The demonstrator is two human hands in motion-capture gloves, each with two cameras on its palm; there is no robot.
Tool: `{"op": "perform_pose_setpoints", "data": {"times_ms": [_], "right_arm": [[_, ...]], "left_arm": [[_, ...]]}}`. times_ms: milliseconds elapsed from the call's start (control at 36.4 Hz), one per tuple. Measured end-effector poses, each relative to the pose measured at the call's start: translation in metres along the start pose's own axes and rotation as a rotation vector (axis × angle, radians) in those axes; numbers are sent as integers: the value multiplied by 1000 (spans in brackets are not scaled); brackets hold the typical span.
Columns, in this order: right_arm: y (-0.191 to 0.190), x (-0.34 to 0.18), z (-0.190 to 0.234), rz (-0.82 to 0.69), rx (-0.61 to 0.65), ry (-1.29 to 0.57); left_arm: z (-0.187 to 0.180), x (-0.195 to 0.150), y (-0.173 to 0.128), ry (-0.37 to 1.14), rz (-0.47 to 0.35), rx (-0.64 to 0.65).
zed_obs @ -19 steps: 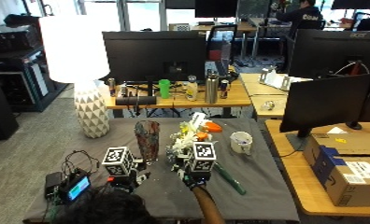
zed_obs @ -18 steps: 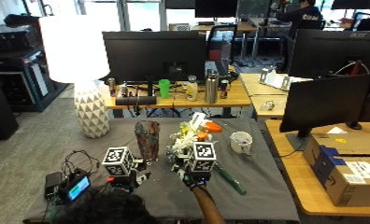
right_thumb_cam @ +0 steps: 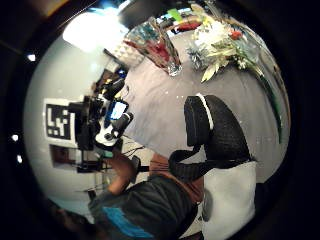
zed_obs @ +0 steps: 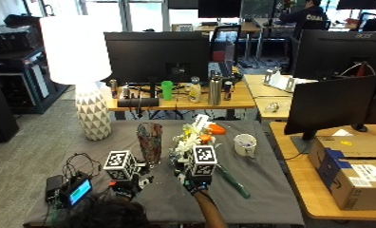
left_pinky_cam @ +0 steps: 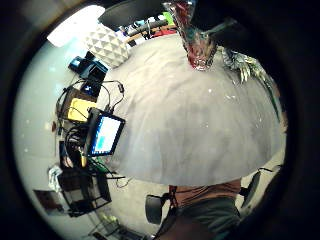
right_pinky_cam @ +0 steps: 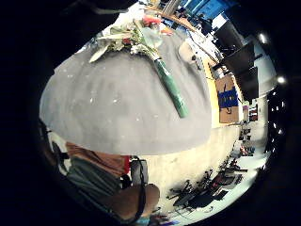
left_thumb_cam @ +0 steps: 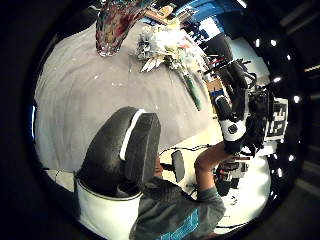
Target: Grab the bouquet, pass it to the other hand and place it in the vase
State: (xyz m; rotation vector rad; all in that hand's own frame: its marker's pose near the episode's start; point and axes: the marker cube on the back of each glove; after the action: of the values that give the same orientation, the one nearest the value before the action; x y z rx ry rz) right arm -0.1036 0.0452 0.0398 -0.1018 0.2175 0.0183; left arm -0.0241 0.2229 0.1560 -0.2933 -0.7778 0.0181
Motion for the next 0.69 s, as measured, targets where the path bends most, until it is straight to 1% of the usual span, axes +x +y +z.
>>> {"op": "perform_pose_setpoints", "data": {"times_ms": [220,358,688], "right_arm": [[-10,2,13,-23,-4,11],[-8,9,10,-34,2,12],[-13,74,13,7,70,35]], "left_arm": [[-3,-4,0,2,-6,9],[-3,-5,0,0,-9,13],[-8,-6,5,14,-22,55]]}}
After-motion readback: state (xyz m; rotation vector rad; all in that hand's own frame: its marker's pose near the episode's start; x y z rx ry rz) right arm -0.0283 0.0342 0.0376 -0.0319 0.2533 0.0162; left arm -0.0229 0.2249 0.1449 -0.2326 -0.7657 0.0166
